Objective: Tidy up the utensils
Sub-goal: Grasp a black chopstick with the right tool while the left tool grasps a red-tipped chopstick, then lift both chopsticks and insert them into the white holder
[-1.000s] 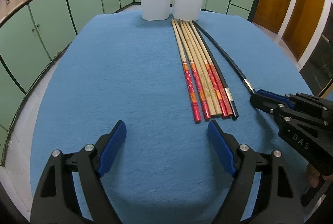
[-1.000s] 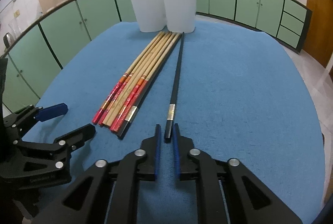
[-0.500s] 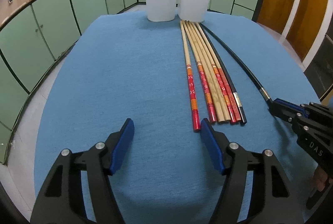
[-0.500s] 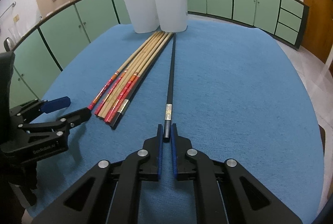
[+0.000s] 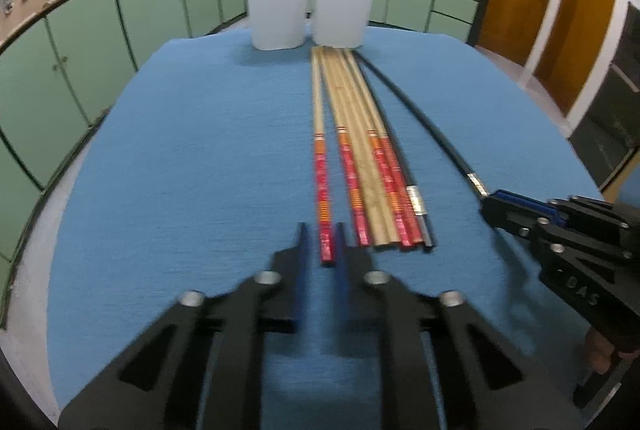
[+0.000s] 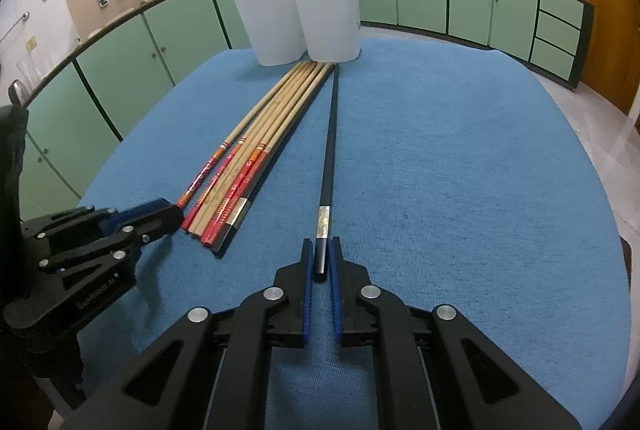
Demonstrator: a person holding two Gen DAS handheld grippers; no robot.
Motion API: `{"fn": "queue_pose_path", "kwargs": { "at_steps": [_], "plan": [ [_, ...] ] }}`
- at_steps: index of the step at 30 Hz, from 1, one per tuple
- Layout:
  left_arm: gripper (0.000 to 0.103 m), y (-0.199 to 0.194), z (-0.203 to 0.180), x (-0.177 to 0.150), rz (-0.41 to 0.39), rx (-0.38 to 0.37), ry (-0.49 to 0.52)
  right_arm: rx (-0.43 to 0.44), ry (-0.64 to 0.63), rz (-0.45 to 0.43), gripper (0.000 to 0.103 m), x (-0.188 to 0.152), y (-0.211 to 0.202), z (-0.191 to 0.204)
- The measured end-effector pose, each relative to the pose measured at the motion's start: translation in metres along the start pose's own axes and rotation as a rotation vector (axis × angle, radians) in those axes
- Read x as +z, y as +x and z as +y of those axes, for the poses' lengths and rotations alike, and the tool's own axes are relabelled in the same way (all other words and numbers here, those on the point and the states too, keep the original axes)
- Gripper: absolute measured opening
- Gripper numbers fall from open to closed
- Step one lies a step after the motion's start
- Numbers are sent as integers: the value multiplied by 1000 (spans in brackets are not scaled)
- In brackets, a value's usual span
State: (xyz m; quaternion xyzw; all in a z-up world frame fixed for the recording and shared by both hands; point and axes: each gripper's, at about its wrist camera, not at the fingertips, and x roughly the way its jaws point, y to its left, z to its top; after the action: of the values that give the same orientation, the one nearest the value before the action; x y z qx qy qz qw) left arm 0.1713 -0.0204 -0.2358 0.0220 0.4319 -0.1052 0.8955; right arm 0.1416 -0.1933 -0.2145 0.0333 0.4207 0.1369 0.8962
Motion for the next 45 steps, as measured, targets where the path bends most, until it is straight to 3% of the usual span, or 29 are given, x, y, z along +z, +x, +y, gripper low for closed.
{"fn": "queue_pose_path", "kwargs": {
  "at_steps": [7, 15, 28, 34, 39, 45],
  "plan": [
    [5, -8, 1, -1, -15, 2, 10, -16, -10, -5, 7, 0, -9, 2],
    [5, -68, 6, 15, -127, 23, 49, -36, -47, -81, 7, 18, -50, 7],
    [5, -152, 2, 77, -359, -4, 74, -4, -82, -244, 7, 93, -127, 9],
    [5, -158, -5, 104, -382, -29, 96, 51, -108, -258, 6, 135, -142, 12],
    [5, -158, -6, 117, -385, -52, 90, 40, -147, -249, 6, 153, -142, 12],
    [5, -170, 0, 133, -449, -53, 90, 55, -145, -292, 6, 175, -155, 9]
  ]
}}
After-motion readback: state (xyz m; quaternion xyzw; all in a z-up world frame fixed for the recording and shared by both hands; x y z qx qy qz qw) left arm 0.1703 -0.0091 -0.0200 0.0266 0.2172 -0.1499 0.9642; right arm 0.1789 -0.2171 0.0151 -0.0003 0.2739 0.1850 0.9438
